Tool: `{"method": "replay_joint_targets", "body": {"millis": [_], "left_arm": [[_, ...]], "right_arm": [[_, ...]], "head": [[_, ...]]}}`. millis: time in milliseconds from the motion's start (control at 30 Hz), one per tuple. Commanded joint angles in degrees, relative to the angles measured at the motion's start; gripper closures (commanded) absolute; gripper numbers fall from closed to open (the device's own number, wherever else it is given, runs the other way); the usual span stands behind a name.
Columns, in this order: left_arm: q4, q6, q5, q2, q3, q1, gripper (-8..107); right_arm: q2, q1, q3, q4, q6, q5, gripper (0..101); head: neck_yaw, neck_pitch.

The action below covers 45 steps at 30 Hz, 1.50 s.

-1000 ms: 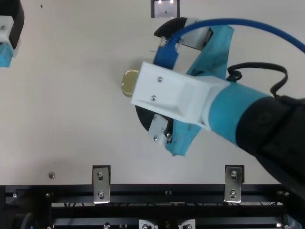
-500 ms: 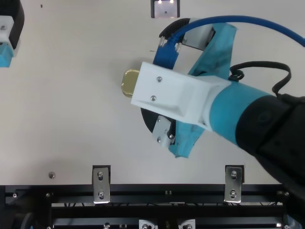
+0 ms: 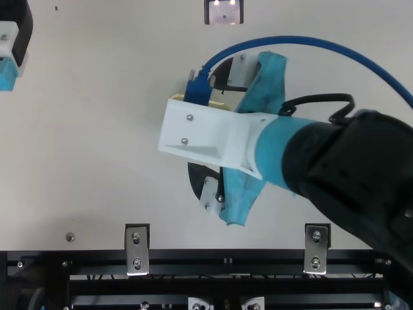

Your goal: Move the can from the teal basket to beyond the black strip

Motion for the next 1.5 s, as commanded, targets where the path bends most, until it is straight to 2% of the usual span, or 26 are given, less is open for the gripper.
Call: {"method": "replay_joint_targets", "body": {"millis": [0,433,1133,1433,1467], "left_arm": [[0.0,0.0,0.0,0.0,0.0,0.0,9],[0.0,0.0,0.0,0.0,0.0,0.0,9],[0.0,0.0,0.0,0.0,0.0,0.0,9],[0.0,0.0,0.0,0.0,0.0,0.0,9],[0.0,0.0,0.0,0.0,0.0,0.0,9]], "right_arm": [[1.2,0.1,-0.7,-0.1,-0.1,1.3,0],[9.9,1.8,-7.2,-3.7,0.2,7.2,0],[21.1,3.0,-14.0,-6.7,-0.4,8.2,0],[24.6,2.6,-18.4,-7.3,-1.3,10.6,0],[24.9,2.6,-18.8,-7.1,-1.5,10.9,58]], "head": [[-0.2,-1.0],[-0.2,-1.0],[-0.2,-1.0],[-0.2,-1.0],[-0.2,-1.0]]}}
